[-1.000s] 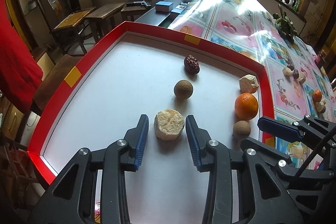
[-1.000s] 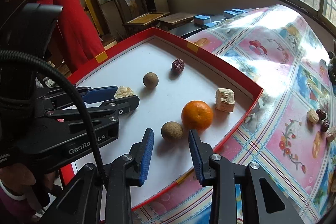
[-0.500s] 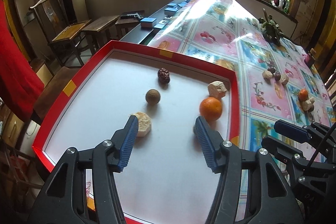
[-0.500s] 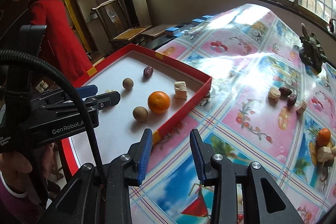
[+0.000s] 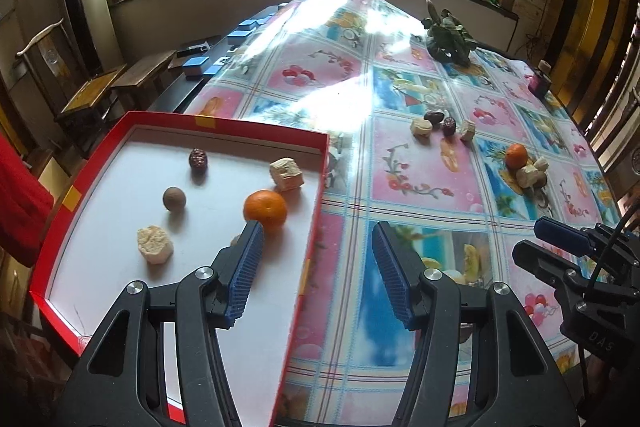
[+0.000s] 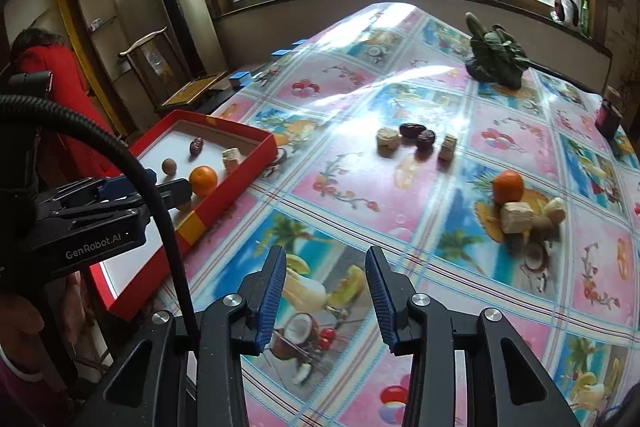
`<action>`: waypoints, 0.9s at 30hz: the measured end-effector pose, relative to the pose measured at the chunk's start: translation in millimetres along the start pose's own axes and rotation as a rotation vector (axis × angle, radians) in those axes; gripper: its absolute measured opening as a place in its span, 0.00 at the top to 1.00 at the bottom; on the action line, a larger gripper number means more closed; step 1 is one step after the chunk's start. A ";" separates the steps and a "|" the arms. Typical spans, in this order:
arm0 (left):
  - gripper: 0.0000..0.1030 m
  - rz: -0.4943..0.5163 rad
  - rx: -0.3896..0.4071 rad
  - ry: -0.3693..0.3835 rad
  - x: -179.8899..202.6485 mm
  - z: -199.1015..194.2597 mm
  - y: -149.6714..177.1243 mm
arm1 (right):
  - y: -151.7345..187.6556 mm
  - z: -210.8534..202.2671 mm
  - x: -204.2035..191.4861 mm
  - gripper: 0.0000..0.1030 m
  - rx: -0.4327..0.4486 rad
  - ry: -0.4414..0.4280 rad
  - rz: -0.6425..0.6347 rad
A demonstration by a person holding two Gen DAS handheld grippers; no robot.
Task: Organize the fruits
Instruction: 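Move both grippers back to the fruits beside the red dates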
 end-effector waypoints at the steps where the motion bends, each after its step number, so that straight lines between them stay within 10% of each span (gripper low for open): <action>1: 0.45 0.002 -0.003 0.007 4.2 0.5 -0.1 | 2.5 -3.0 8.7 0.60 0.002 0.016 0.010; 27: 0.45 0.067 -0.144 0.147 110.3 112.6 -69.2 | 4.2 4.9 118.3 0.59 0.001 0.063 0.146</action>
Point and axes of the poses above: each gripper's, at about its wrist camera, not at the fingertips, and z roughly the way its jaws point, x to its right, y to its underside, the point moved 9 cm from there along z, roughly the way its jaws point, and after that the axes turned 3 degrees about -y, right-handed, at the moved point
